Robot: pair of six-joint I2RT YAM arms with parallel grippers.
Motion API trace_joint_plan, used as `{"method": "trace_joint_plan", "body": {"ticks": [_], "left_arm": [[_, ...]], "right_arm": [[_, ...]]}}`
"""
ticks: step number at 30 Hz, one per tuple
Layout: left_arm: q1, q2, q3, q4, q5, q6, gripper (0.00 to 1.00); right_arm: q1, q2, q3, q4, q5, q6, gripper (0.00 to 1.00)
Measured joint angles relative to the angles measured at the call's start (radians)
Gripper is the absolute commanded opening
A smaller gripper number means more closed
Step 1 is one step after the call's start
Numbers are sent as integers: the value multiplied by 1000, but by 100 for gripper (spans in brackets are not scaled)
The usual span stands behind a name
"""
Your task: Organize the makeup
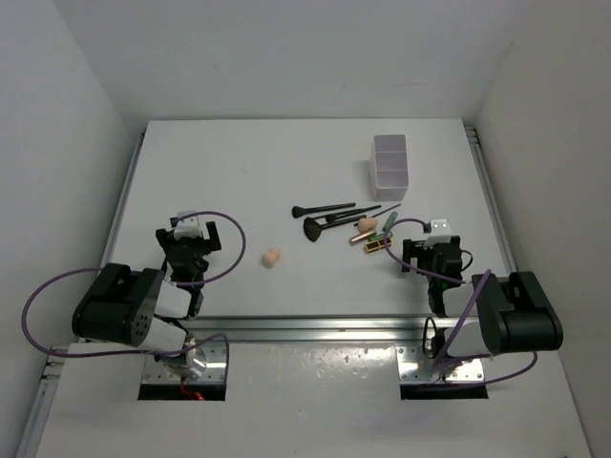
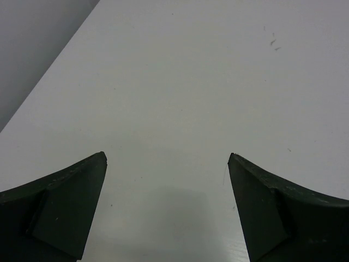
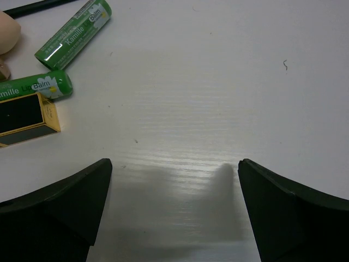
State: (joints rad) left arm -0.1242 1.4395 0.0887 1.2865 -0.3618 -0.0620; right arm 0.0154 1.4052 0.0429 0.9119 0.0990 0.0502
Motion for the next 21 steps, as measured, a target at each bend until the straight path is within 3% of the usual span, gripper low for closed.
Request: {"method": "trace_joint_plan", "body": {"ticks": [6,8,11,14,16,18,21], "left_arm": [[2,-3,1,-8,31,4,100],[4,-19,2,-22,75,16,100],[11,-112,109,-283,162,74,100],[5,-129,406,-626,295,226,100],[-18,-138,556,-739,331,329,100],[-55,-172,614,-821,330,420,100],[-117,-181,739,-1112,404,535,100]], "right_arm": [[0,-8,0,-11,2,4,100],[0,-55,5,-85,8,7,100],[0,-142,120,-350,24,8,100],[0,-169,322,-598,50,-23,100],[0,-174,448,-716,81,-48,100],[1,-177,544,-819,112,-66,100],[1,-183,640,-974,147,-78,100]]}}
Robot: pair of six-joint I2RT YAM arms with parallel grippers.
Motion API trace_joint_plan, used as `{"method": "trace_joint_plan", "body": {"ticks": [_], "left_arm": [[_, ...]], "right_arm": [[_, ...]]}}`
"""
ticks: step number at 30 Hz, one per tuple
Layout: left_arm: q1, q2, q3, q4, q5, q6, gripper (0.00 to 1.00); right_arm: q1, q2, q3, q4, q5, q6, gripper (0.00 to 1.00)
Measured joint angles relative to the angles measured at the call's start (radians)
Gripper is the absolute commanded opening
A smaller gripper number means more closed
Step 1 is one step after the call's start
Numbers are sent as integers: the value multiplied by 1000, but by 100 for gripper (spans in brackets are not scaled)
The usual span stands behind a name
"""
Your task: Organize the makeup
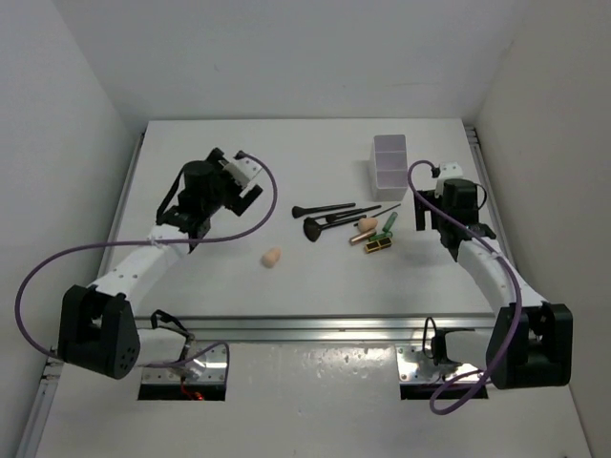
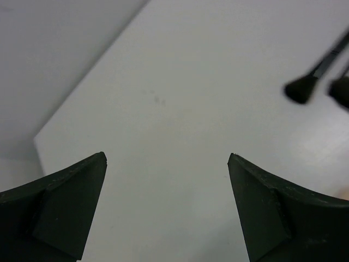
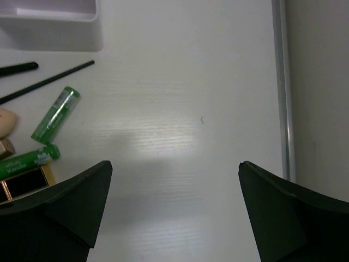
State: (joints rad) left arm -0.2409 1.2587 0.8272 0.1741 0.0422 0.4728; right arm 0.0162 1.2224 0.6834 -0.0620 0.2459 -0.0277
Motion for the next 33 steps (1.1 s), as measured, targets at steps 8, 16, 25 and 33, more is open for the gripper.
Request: {"method": "trace_joint_plan", "body": {"ticks": [8,16,25,33], "left_arm": [[-120,92,193,-547,226,-18,69],[-321,385,311,-740,147,-225,63],[-319,436,293,-746,71,-355,62],[-302,481,237,-694,49,-412,34]], "right_arm": [[0,-45,39,-285,-42,36,100],[42,-158,35,-448,-109,101,100],[60,-330,-56,-517,-120,148,100],[60,-393,-89,-539,-142,153,100]]}}
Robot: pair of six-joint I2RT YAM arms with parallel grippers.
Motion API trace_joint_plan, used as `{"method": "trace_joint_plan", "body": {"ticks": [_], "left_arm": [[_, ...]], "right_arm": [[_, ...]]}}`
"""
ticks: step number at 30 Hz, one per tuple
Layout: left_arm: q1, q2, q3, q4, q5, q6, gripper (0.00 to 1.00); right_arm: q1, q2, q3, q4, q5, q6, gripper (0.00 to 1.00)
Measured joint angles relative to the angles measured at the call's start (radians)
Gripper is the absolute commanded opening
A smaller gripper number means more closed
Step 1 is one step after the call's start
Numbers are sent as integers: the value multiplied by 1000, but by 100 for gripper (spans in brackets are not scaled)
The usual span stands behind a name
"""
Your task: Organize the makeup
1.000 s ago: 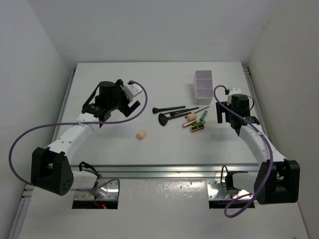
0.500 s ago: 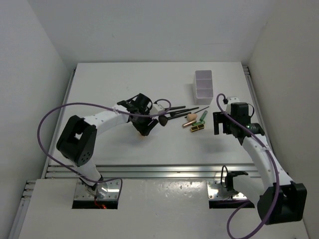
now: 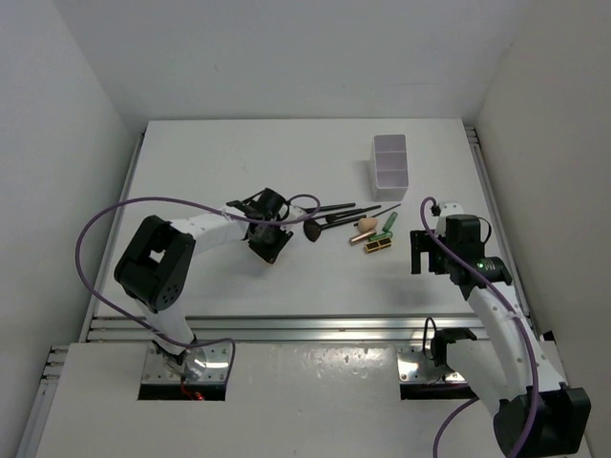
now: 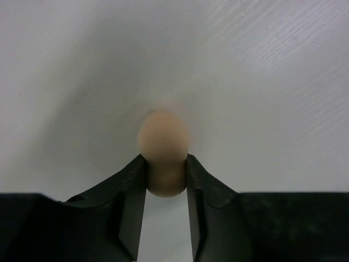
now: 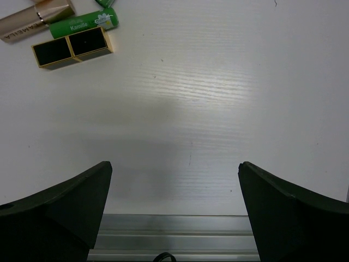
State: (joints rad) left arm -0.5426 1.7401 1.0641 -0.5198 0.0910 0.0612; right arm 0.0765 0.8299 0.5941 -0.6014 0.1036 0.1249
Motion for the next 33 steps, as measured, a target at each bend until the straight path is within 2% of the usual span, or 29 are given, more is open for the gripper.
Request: {"method": "trace_joint_plan", "body": {"ticks": [2,3,5,11,14,17,20,24,29,33], "left_arm": [[5,0,-2,10,-1,-2,25],[7,0,-3,12,1,-6,12],[13,0,-4,17,4,-11,0],[31,0,50,-21,25,3,0],[34,0,197,-51,34,54,0],[25,10,406,3,41,106,0],[5,60,578,178,59,118,0],[-42,215,734,520,100,58,0],[-117,488,881,833,102,-44,0],[-165,645,904,1023,87,-101,0]], "right_arm": [[1,2,0,1,0,0,100],[1,3,0,1,0,0,100],[1,14,0,3,-1,0,100],[-3,95,17,27,-26,-1,100],[-32,148,35,68,-79,3,100],[-82,201,46,123,-143,21,100],[-117,229,47,170,-194,38,100],[-133,233,47,212,-233,41,100],[-141,222,47,228,-264,40,100],[-154,206,45,227,-273,39,100]]}}
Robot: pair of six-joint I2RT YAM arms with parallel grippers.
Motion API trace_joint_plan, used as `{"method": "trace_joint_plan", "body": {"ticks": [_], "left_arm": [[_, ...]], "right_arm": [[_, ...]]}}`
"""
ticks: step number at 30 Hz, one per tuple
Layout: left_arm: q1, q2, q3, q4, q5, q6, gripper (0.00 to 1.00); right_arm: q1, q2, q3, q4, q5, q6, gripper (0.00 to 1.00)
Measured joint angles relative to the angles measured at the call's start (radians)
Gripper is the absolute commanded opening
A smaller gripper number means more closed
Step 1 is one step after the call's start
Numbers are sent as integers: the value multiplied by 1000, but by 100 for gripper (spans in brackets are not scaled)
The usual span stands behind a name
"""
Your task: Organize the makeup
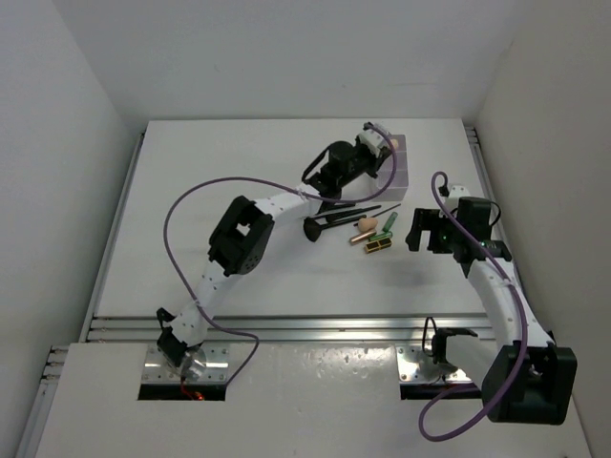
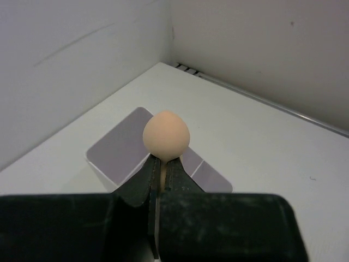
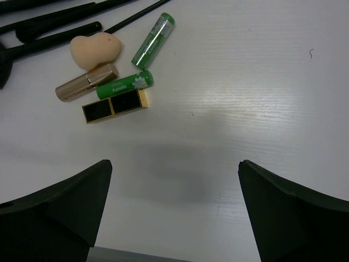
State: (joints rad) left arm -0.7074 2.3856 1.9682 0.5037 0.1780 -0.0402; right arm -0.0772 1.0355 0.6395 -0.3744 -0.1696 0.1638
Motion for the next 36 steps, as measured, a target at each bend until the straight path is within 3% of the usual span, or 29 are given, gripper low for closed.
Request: {"method": "trace_joint_plan", "body": {"ticks": [13,24,26,27,30,36], "left_arm": [[-39,108,20,246,-126,-46,0],[-38,209,43,192,-124,-55,2],[-38,210,43,183,-127,-55,21],[-38,210,43,179,-129,-55,41],[-38,210,43,166,-128,-56,62],[-32,208,53,103,-111,-77,72]], "right_arm": [[-26,-10,2,-113,-22,-75,100],[-27,-54,6,-189,-20,-138,100],[-27,-54,6,-193,-18,-140,100],[-27,-54,6,-195,-17,-140,100],[-28,-54,6,-203,-16,-153,100],[-32,-35,46,-240,-12,-189,100]]}}
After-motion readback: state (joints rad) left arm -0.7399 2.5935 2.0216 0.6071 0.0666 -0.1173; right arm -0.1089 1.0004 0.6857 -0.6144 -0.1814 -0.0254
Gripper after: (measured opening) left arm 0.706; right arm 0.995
